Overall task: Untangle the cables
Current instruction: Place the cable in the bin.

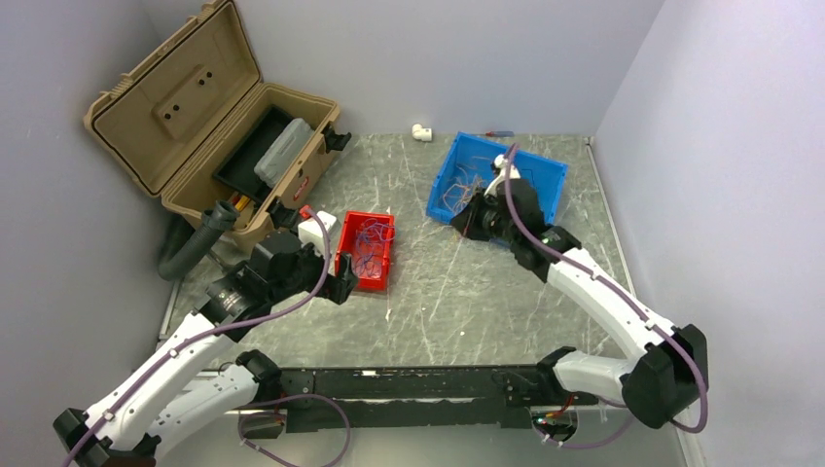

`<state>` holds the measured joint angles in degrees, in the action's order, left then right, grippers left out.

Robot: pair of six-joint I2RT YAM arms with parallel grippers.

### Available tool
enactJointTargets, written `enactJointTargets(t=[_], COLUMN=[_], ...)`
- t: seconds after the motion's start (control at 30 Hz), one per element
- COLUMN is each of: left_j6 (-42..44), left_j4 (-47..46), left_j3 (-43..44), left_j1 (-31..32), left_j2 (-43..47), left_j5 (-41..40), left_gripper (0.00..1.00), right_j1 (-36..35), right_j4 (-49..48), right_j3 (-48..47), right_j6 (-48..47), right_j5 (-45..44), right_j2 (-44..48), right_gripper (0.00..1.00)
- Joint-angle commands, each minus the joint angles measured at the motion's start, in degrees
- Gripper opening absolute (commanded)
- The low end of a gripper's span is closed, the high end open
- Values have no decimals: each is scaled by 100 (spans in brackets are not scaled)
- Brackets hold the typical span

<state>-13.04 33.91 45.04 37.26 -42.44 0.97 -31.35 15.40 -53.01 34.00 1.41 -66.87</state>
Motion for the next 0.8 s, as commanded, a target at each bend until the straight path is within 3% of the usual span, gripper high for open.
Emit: enactJointTargets(t=[0.0,0.27,0.47,0.63,0.77], left_j6=[-98,-68,-54,-55,-26], left_j4=[-82,-14,-36,-85,-103], left_j3=[155,215,203,168,172], left_j1=[-18,-20,-17,-23,-17], left_j2=[102,58,42,4,-51], left_j5=[-80,-80,-80,-80,-80], left_gripper=[94,95,95,95,95], right_j1=[778,1726,2074,2160,2177], right_j4=[-199,-822,-1038,-777,70], right_j3=[-456,-1153,-1530,-2102,-3266], right_j6=[73,555,624,404,236], right_j5=[1817,2878,2909,2291,1654], right_j2=[-162,-1116,-2129,-3068,-4208], right_gripper=[0,0,0,0,0])
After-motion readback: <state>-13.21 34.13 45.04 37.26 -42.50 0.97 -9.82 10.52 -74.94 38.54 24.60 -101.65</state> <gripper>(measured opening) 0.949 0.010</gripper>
